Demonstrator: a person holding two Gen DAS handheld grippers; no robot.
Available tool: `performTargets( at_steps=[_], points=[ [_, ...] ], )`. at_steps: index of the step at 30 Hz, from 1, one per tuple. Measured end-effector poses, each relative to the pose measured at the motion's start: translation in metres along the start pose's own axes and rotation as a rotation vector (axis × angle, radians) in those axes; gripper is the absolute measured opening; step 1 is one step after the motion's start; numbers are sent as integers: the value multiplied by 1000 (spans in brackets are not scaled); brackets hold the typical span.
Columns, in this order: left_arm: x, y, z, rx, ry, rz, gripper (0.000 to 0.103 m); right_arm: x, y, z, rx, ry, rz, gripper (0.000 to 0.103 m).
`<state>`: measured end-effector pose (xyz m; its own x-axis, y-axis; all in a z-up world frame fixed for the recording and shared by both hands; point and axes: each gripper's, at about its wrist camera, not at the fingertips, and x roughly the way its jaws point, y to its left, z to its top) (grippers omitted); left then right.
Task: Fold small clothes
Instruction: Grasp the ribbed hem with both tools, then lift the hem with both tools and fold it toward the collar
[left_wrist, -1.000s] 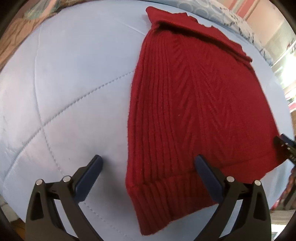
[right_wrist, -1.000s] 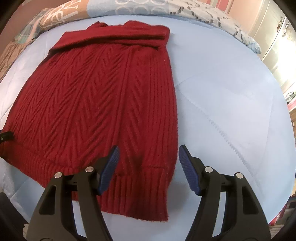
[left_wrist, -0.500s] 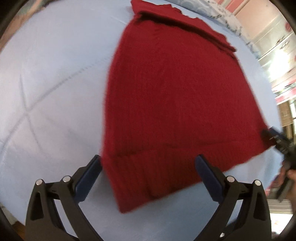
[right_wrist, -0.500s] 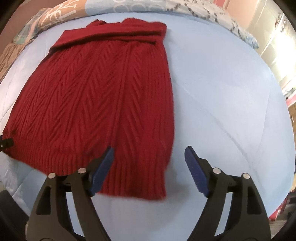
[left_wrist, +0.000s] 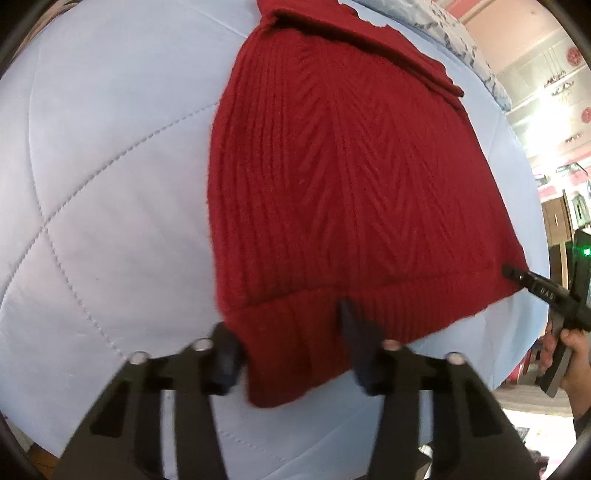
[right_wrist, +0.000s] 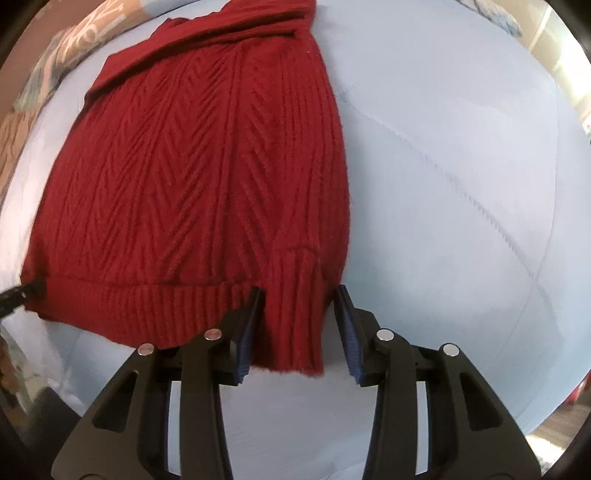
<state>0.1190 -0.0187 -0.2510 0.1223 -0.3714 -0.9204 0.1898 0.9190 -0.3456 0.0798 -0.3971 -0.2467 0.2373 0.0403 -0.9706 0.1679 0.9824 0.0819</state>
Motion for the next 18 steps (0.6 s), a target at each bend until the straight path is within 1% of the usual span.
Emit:
performTargets(
  at_steps=[1, 2, 3, 4, 6, 8, 11, 13, 14, 15, 16, 17, 18],
  points=[
    [-1, 1, -2, 4, 2, -8, 39, 3, -1, -2, 7, 23, -1, 42],
    [-3, 3, -5, 10, 5, -16, 38, 6, -2, -4, 8, 41, -4, 46],
    [-2, 2, -4, 15, 11, -17, 38, 7, -4, -6, 10, 40, -8, 46],
    [1, 2, -4, 15, 26, -28, 41, 8, -4, -5, 16, 39, -2, 47],
    [6, 3, -3, 0, 33, -58, 57, 10, -6, -3, 28, 52, 12, 48],
    [8, -1, -2, -1, 28, -74, 65, 12, -7, -2, 27, 60, 16, 50],
    [11, -12, -5, 56, 39, -31, 67, 13, -10, 0, 31, 61, 26, 50],
    [16, -17, -4, 69, 43, -21, 66, 14, -11, -1, 27, 63, 25, 48],
    [15, -16, -5, 74, 43, -17, 64, 14, -13, -2, 22, 64, 26, 42],
    [15, -17, -3, 83, 39, 3, 49, 13, -12, -1, 11, 58, 34, 29],
    [15, -17, -1, 86, 31, 27, 38, 13, -7, 3, 5, 55, 40, 21],
    [14, -17, 0, 82, 27, 29, 31, 11, -4, 4, -7, 47, 40, 15],
    [13, -15, 2, 71, 21, 21, 25, 9, 2, 4, -24, 35, 30, 12]
  ],
)
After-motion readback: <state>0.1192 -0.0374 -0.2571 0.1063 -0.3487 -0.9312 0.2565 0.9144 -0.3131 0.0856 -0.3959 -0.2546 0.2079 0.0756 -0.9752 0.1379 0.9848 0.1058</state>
